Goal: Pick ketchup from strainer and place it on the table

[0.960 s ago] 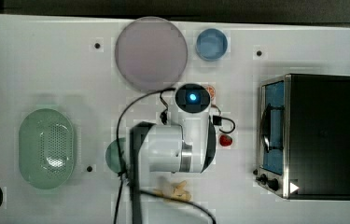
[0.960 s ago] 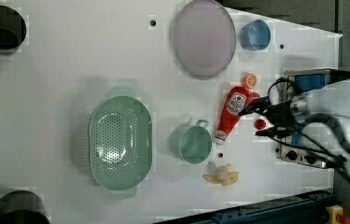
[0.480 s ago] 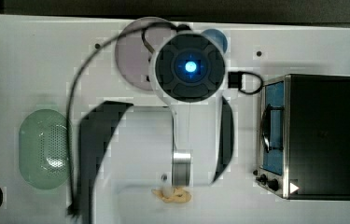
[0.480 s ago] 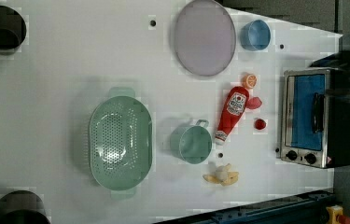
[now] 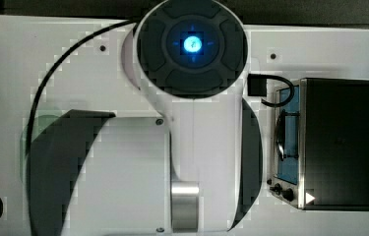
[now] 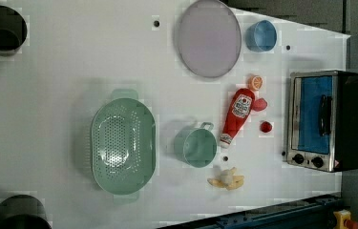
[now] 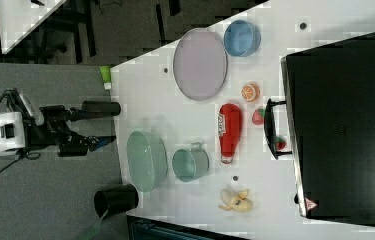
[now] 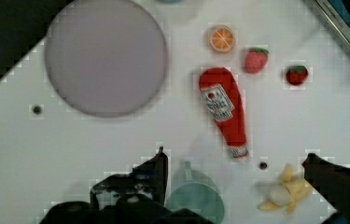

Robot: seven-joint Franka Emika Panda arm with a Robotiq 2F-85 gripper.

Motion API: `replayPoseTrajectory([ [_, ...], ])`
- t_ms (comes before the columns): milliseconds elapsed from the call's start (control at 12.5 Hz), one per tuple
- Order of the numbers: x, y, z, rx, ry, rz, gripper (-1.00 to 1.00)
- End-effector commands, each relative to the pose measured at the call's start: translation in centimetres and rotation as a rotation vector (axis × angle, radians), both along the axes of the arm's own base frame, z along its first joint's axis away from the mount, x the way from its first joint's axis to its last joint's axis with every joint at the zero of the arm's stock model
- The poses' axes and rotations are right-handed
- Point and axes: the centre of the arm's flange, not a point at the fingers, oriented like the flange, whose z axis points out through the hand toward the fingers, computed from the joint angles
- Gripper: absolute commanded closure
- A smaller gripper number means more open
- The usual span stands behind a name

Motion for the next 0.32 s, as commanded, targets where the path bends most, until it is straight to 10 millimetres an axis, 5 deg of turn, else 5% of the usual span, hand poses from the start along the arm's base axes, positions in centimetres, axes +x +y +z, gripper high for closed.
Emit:
replayPoseTrajectory([
  [80, 1.37, -2.54, -2.52, 0.009, 0.04, -0.052, -1.0],
  [320, 1.41, -2.69, -3.07, 0.01, 0.051, -0.054, -1.0],
])
